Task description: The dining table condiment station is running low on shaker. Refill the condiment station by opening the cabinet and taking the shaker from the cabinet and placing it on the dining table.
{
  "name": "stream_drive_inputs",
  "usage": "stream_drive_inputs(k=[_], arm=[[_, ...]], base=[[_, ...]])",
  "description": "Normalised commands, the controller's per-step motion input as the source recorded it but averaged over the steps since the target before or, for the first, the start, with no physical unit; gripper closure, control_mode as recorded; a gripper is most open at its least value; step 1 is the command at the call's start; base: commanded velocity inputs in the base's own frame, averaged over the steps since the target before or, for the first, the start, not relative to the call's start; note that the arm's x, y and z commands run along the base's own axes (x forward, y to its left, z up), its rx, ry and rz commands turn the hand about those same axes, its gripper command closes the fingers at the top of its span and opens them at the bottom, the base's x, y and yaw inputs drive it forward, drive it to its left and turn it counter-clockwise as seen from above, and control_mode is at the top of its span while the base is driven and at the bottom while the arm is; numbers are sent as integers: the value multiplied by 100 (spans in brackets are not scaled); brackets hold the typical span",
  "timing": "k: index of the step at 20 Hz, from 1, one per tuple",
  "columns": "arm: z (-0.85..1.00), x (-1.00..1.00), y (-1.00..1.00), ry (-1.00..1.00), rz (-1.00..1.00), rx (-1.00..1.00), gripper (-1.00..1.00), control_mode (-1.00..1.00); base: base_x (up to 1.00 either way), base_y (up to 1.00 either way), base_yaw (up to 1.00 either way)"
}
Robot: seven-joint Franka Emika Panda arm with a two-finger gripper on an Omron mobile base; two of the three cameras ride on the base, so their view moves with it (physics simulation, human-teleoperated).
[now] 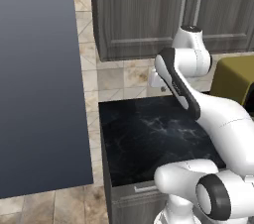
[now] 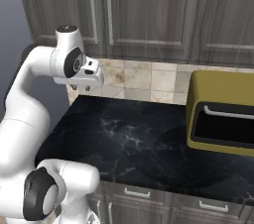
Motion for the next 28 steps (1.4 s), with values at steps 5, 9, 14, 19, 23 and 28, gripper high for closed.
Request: stream_drive_inputs(k=[5, 9, 14, 19, 23, 28], arm=[[0, -43, 13, -10, 0, -3, -100, -100], [0, -58, 3, -39, 0, -5, -100, -100], [7, -46, 0, -53, 3, 0, -100, -100], [62, 5, -6, -41, 3, 3, -100, -100], [74, 47, -24, -31, 7, 9, -100, -100], [66, 48, -24, -33, 9, 7, -100, -100]], base=[[0, 0, 0], [0, 0, 0], [0, 0, 0], [0, 0, 0], [0, 0, 0], [0, 0, 0]])
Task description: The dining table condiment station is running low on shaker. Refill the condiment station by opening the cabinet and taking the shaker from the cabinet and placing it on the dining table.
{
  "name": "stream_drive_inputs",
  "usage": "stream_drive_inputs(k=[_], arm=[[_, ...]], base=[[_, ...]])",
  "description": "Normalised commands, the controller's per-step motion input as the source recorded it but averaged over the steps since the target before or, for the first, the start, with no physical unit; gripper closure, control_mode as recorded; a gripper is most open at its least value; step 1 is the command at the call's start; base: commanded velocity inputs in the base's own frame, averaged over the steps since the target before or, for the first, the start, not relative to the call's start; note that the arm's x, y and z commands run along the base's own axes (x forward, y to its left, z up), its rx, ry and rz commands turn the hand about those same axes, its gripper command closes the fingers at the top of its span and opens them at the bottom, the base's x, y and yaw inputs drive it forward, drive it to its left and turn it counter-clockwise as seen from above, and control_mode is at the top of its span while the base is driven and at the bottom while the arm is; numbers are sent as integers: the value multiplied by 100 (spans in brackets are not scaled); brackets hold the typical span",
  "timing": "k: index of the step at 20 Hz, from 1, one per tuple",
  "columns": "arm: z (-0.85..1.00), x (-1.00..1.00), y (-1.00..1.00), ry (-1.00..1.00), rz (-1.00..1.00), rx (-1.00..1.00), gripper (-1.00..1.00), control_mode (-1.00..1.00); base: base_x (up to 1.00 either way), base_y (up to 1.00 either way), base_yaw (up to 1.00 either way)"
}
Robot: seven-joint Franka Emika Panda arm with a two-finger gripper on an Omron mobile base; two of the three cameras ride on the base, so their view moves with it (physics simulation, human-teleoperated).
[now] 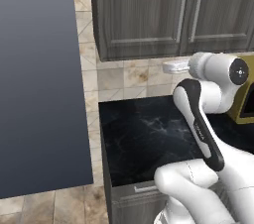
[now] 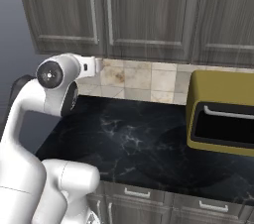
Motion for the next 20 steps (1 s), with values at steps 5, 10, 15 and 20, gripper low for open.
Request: stream_drive_inputs(k=[5, 10, 15, 20], arm=[[55, 41, -13, -32, 3, 4, -100, -100], [30, 17, -2, -20, -3, 1, -100, -100], [0, 9, 0, 0, -1, 0, -100, -100], [12, 4, -9, -4, -2, 0, -100, -100]], base=[[0, 0, 0], [0, 0, 0], [0, 0, 0], [0, 0, 0]])
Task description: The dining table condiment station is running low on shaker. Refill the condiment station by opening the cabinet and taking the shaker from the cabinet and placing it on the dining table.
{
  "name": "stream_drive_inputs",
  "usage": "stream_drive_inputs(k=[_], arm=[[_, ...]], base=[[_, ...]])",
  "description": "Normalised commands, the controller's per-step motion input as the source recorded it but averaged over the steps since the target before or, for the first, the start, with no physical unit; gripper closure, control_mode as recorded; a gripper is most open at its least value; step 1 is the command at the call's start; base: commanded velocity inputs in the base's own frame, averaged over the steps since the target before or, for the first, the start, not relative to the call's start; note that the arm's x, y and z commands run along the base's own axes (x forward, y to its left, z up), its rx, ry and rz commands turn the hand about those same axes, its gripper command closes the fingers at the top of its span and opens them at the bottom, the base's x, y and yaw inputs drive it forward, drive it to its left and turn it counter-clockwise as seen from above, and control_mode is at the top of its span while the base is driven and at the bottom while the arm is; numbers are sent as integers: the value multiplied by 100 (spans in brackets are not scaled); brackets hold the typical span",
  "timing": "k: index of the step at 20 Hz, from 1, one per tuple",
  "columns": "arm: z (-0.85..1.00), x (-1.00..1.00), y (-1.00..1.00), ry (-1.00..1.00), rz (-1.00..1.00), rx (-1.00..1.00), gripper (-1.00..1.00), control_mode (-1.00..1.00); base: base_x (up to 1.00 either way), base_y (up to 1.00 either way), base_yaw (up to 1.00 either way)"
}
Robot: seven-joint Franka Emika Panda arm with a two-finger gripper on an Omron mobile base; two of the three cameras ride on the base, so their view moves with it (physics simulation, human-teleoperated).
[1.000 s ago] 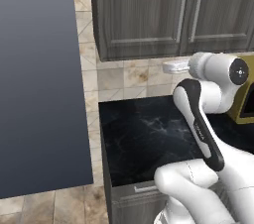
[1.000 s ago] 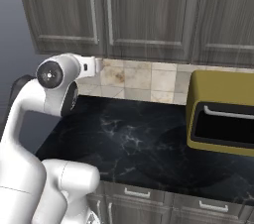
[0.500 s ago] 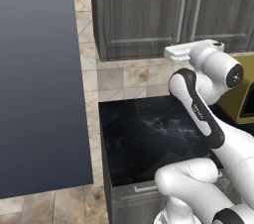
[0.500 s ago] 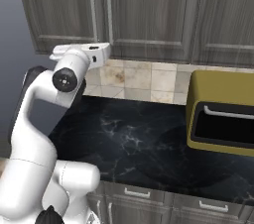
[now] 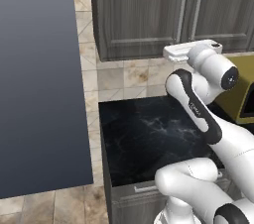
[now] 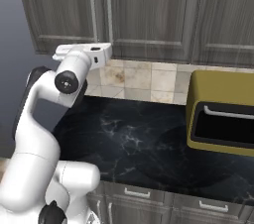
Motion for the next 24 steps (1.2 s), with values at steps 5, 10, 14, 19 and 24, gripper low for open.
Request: stream_drive_inputs(k=[5, 10, 14, 19, 24], arm=[[24, 22, -5, -12, -1, 0, -100, -100], [15, 54, -6, -2, -2, 1, -100, -100], [6, 71, -12, 0, -1, 0, -100, -100], [0, 49, -4, -2, 0, 0, -100, -100], [0, 19, -1, -3, 0, 0, -100, -100]], base=[[0, 0, 0], [0, 0, 0], [0, 0, 0], [0, 0, 0], [0, 0, 0]])
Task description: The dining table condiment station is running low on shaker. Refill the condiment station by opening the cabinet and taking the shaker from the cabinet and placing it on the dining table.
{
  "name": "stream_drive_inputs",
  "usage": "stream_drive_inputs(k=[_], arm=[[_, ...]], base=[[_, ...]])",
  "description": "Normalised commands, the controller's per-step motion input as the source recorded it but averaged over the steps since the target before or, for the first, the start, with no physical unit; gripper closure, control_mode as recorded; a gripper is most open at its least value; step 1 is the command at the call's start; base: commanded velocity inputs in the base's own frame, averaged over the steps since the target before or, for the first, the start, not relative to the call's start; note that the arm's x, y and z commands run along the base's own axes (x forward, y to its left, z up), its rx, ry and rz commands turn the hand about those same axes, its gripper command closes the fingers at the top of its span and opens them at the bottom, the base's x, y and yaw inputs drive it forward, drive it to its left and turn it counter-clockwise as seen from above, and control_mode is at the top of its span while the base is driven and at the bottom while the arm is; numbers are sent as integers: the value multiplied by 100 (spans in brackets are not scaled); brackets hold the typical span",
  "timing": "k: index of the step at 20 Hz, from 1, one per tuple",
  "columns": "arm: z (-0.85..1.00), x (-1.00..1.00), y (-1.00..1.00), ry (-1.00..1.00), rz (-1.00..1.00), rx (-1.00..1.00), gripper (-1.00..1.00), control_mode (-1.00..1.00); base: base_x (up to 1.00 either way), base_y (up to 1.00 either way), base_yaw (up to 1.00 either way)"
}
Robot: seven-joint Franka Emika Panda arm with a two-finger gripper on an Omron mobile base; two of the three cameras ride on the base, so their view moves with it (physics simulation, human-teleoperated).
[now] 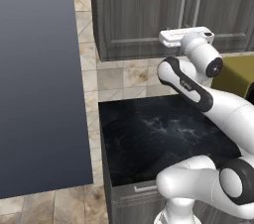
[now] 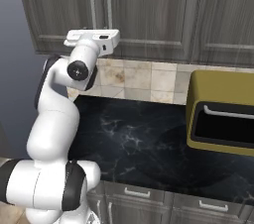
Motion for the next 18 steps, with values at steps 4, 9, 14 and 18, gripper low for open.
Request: stream_drive_inputs(k=[4, 9, 14, 18], arm=[[0, 21, 0, 1, 0, 0, 100, -100], [0, 13, 0, 3, 0, 0, 100, -100], [0, 0, 16, 1, 4, 0, 100, -100], [2, 0, 49, 0, 4, 0, 100, -100]], base=[[0, 0, 0], [0, 0, 0], [0, 0, 0], [0, 0, 0]])
